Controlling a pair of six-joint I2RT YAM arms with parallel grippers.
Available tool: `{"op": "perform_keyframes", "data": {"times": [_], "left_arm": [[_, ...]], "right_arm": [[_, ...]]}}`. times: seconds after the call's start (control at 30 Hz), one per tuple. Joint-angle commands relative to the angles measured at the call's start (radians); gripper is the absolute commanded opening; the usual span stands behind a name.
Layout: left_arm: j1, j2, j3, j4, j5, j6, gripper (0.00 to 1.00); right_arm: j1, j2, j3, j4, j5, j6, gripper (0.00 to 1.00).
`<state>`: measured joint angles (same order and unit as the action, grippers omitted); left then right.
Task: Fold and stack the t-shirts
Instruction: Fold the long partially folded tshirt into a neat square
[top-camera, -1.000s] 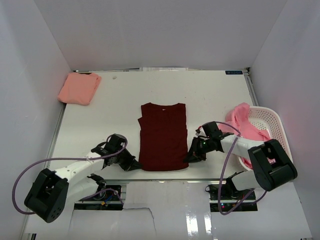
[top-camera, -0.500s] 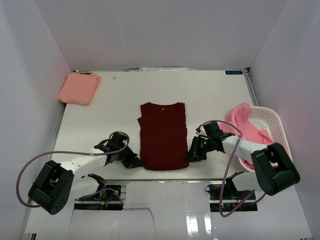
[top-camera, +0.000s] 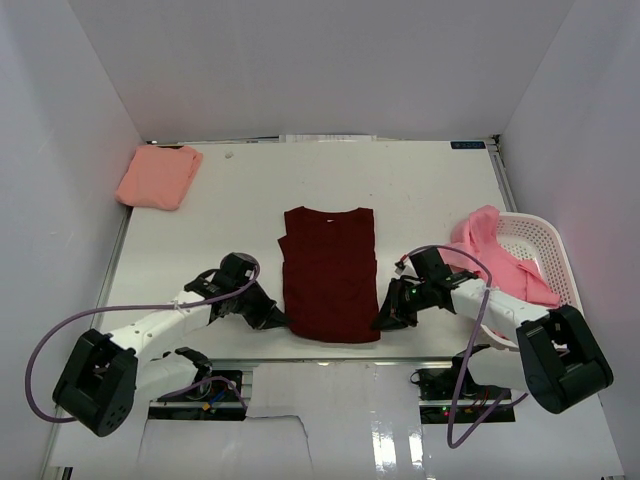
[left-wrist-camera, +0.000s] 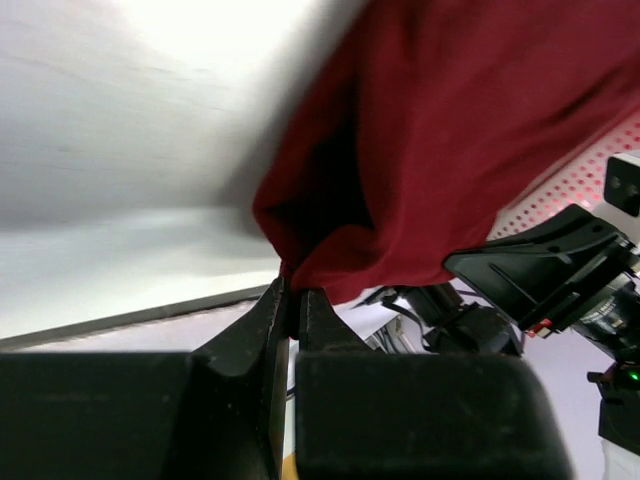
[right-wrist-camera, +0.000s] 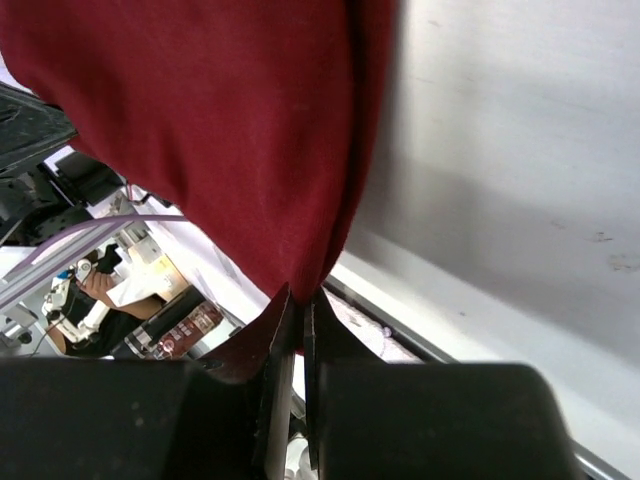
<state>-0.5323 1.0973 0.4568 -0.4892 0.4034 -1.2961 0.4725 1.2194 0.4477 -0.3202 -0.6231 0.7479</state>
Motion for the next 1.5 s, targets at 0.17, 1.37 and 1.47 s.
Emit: {"op": "perform_keyframes", "data": {"times": [0.17, 1.37, 1.47], "left_arm": [[0.002, -0.042, 0.085, -0.054, -0.018, 0.006, 0.0], [0.221, 0.276, 0.56, -0.064, 0.072, 0.225, 0.0], [0.224, 0.262, 0.568, -0.074, 0.072, 0.224, 0.0]], "right_arm": [[-0.001, 0.024, 0.134, -0.1, -0.013, -0.054, 0.08], [-0.143, 0.295, 0.686, -0.253, -0.055, -0.211, 0.08], [-0.146, 0.284, 0.689, -0.255, -0.056, -0.211, 0.08]]}}
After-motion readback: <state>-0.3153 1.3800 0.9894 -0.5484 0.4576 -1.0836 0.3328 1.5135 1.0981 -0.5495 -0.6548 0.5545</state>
